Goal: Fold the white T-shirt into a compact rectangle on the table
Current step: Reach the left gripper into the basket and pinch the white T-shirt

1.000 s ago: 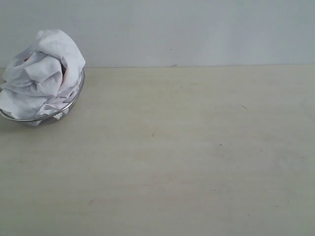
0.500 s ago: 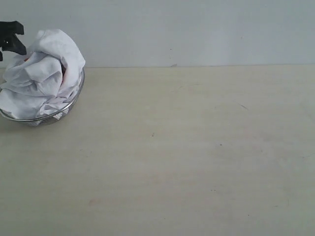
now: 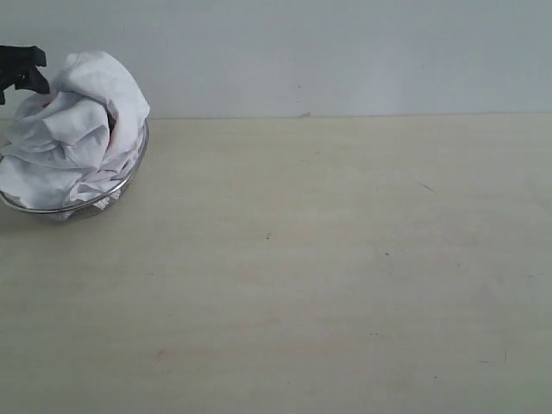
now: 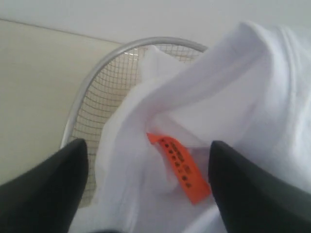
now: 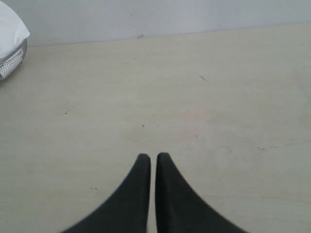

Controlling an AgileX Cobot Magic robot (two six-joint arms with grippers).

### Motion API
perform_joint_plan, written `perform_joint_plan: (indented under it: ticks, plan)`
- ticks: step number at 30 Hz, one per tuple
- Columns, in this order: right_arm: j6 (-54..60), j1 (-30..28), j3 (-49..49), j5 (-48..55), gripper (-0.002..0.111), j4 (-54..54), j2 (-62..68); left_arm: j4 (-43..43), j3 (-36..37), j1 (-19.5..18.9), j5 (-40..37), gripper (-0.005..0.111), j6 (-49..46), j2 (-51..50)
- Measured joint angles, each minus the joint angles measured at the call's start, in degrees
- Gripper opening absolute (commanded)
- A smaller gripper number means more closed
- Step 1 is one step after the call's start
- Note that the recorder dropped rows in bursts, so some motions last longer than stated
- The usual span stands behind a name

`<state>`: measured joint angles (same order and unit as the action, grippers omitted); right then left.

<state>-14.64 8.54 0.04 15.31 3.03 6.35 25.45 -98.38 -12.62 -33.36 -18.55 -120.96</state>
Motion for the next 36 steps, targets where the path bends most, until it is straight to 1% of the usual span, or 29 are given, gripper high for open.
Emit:
perform_joint_plan:
  ticks: [3,6,12,15,17,20,23,24,31,36]
  plan:
    - [0.0,0.0,0.0,0.0,0.0,0.0,0.0,0.8,-3.0,-1.7,-2.2,0.066,0.0,-1.9]
    - [0.0,0.0,0.0,0.0,0.0,0.0,0.0,2.5,-4.2,-2.8,-4.2,0.066,-2.0,-3.6]
    - [0.0,0.0,0.0,0.0,0.0,0.0,0.0,11.2,-4.5,-3.0,-6.7,0.066,-9.3,-7.2]
    - [0.0,0.0,0.0,0.0,0.0,0.0,0.0,13.2,-4.5,-3.0,-6.9,0.065,-11.5,-8.6]
    - [0.0,0.0,0.0,0.0,0.0,0.0,0.0,13.8,-4.5,-3.0,-7.4,0.06,-12.5,-9.1]
    - [0.0,0.0,0.0,0.0,0.0,0.0,0.0,14.1,-4.5,-3.0,-7.9,0.041,-14.0,-9.4]
    - [0.0,0.0,0.0,0.0,0.0,0.0,0.0,14.9,-4.5,-3.0,-7.9,0.013,-14.8,-9.6]
    - [0.0,0.0,0.0,0.0,0.0,0.0,0.0,15.5,-4.5,-3.0,-7.9,0.006,-15.0,-9.6]
    - [0.0,0.0,0.0,0.0,0.0,0.0,0.0,18.5,-4.5,-3.0,-10.4,0.004,-15.6,-9.1]
    - [0.0,0.0,0.0,0.0,0.0,0.0,0.0,19.0,-4.5,-3.0,-12.8,0.004,-16.8,-4.3]
